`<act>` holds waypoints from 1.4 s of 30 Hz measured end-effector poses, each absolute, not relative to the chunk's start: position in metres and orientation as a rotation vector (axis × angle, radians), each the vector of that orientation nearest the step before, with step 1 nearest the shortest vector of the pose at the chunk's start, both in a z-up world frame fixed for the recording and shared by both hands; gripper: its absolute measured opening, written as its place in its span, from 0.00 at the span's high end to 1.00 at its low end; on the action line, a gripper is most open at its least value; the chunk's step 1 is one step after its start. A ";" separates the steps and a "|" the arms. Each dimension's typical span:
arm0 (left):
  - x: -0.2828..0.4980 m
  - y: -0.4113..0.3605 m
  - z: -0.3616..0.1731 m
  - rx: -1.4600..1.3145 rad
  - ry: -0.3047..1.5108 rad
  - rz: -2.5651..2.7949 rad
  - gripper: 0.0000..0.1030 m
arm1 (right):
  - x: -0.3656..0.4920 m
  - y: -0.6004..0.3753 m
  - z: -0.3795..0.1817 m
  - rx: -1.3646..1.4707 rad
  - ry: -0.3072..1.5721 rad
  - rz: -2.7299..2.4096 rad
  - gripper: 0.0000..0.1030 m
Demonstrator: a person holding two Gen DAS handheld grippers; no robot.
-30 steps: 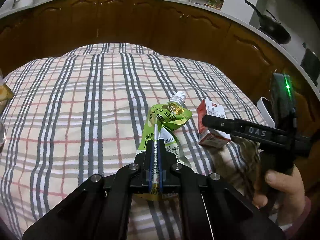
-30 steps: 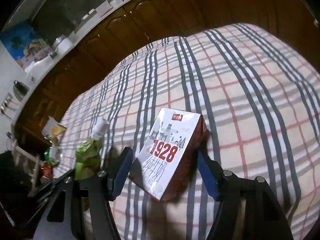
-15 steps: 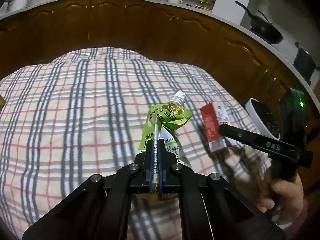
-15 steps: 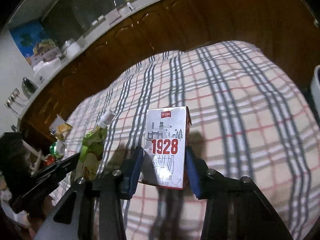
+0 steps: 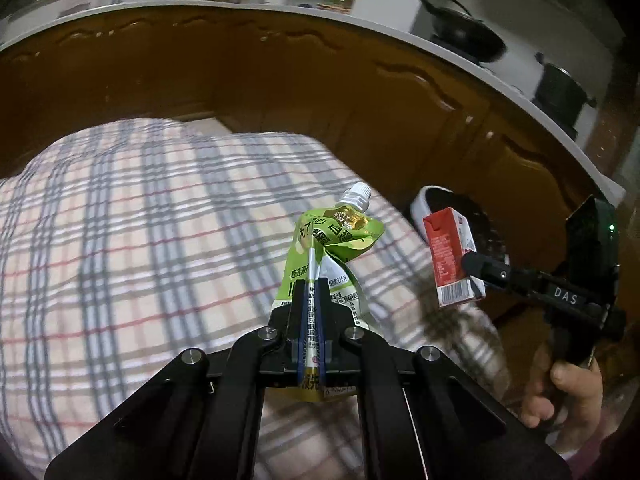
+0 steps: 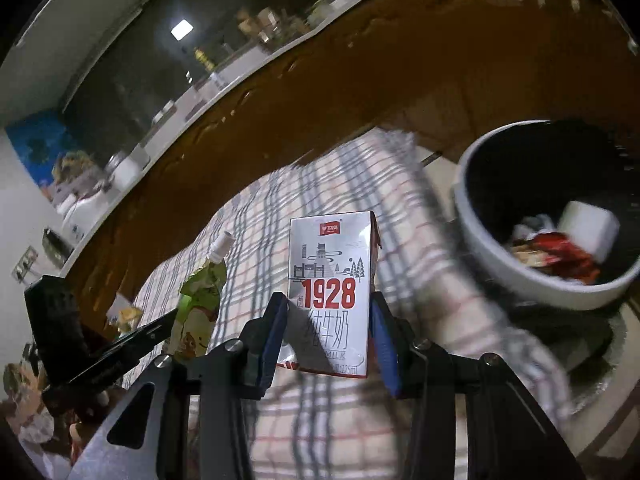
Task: Collect trash
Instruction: 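Carry the pouch and carton over the bin and open both tools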
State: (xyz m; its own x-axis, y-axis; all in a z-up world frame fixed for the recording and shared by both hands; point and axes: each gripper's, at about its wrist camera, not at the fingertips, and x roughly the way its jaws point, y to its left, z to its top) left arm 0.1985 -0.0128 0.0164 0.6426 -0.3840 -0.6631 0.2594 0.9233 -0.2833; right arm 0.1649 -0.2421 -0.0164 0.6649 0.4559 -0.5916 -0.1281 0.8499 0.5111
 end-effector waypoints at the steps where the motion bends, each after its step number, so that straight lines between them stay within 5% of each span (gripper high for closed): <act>1: 0.200 -0.019 0.018 -0.164 0.790 -0.379 0.97 | 0.163 -0.248 -0.015 0.463 0.773 0.334 0.59; 20: 0.250 -0.151 0.048 -0.043 0.777 -0.554 0.97 | 0.164 -0.373 -0.001 0.525 0.682 0.130 0.59; 42: 0.310 -0.257 0.026 0.119 0.920 -0.594 0.97 | 0.207 -0.396 -0.023 0.510 0.783 0.087 0.59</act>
State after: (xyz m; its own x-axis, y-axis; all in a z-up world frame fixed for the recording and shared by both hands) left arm 0.3103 -0.2571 0.0262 0.4588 -0.4318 -0.7766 0.5307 0.8341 -0.1503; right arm 0.2072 -0.3961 -0.0233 0.7119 0.2605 -0.6522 0.1103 0.8757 0.4701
